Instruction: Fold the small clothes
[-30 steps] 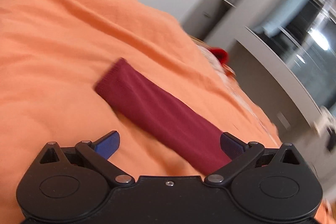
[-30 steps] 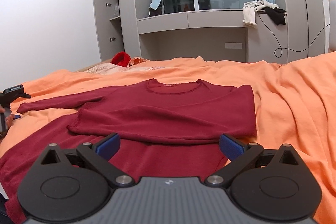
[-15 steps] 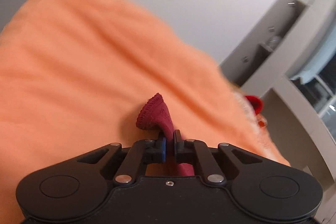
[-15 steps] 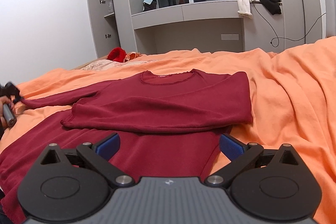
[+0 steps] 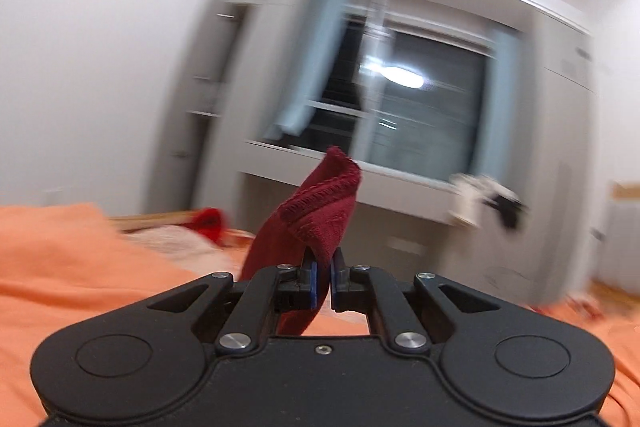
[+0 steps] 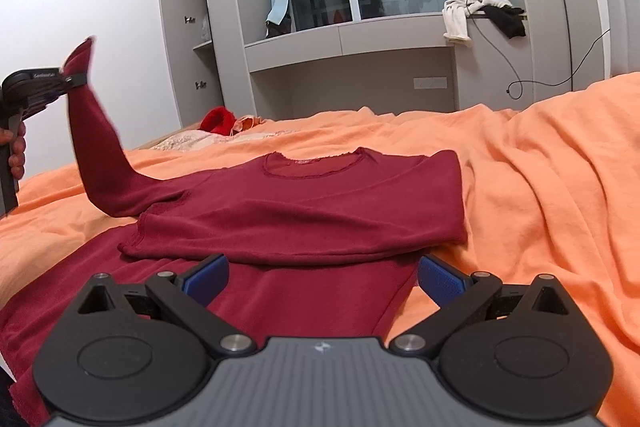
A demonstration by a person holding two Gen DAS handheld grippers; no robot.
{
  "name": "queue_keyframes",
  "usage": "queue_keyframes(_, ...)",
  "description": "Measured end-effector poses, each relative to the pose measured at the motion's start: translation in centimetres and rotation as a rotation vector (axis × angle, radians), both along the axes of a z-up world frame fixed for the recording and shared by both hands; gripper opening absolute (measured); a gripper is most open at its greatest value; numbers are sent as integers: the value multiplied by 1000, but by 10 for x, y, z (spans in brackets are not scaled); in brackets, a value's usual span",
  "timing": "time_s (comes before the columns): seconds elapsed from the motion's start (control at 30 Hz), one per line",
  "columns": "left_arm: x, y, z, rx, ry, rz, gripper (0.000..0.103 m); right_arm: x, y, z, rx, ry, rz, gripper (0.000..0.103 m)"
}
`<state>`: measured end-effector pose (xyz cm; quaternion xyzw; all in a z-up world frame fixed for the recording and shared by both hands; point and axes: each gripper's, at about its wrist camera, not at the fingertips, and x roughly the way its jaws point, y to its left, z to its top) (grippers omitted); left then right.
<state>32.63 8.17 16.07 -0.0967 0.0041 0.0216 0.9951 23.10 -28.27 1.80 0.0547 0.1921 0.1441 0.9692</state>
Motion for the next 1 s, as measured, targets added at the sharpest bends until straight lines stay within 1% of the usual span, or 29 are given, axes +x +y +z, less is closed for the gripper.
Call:
queue_keyframes(0.07,-1,-37,-6,46,10,-65,6,-2,-2,1,-4,-10,-12,103)
queue_keyframes(0.13,0,-76,-17,100,38,-138,6,-3,-5,1,-5,-13,-28,103)
queue_keyframes(0.23,-2,-127,-46,182,97,-226,6,-3,-11,1,7,-10,-48,103)
queue_keyframes(0.3,7,-149,-73,245,145,-274,6,-2,-14,1,11,-9,-60,103)
queue_keyframes(0.37,6,-158,-107,288,193,-314,6,-1,-15,0,8,-6,-70,103)
queue_keyframes(0.4,5,-163,-119,310,219,-336,7,-1,-15,0,7,-5,-72,103)
queue_keyframes(0.43,6,-153,-132,328,237,-354,7,0,-14,-1,5,-4,-73,103)
queue_keyframes(0.47,5,-155,-142,349,259,-377,8,1,-13,-1,1,-3,-72,103)
queue_keyframes(0.57,5,-148,-161,381,324,-436,23,2,-11,-1,-16,-9,-66,103)
queue_keyframes(0.6,1,-145,-163,383,334,-454,33,2,-9,-1,-21,-12,-63,103)
queue_keyframes(0.63,-2,-142,-165,382,341,-471,38,2,-7,-1,-29,-15,-59,103)
queue_keyframes(0.67,-3,-139,-165,377,347,-486,48,2,-5,-2,-36,-16,-55,103)
queue_keyframes(0.7,-4,-134,-165,364,351,-500,54,3,-4,-2,-45,-17,-51,103)
queue_keyframes(0.73,-5,-127,-161,345,354,-513,64,3,-2,-3,-54,-16,-47,103)
queue_keyframes(0.77,-6,-121,-152,324,355,-521,71,4,-1,-4,-62,-13,-41,103)
queue_keyframes(0.8,-4,-113,-152,295,358,-527,75,4,1,-5,-70,-11,-36,103)
queue_keyframes(0.87,-1,-95,-144,248,365,-521,81,5,5,-6,-86,-13,-28,103)
queue_keyframes(0.97,9,-66,-130,171,373,-452,87,5,10,-6,-105,-24,-15,103)
queue_keyframes(1.0,16,-53,-129,126,382,-425,89,5,12,-6,-108,-30,-9,103)
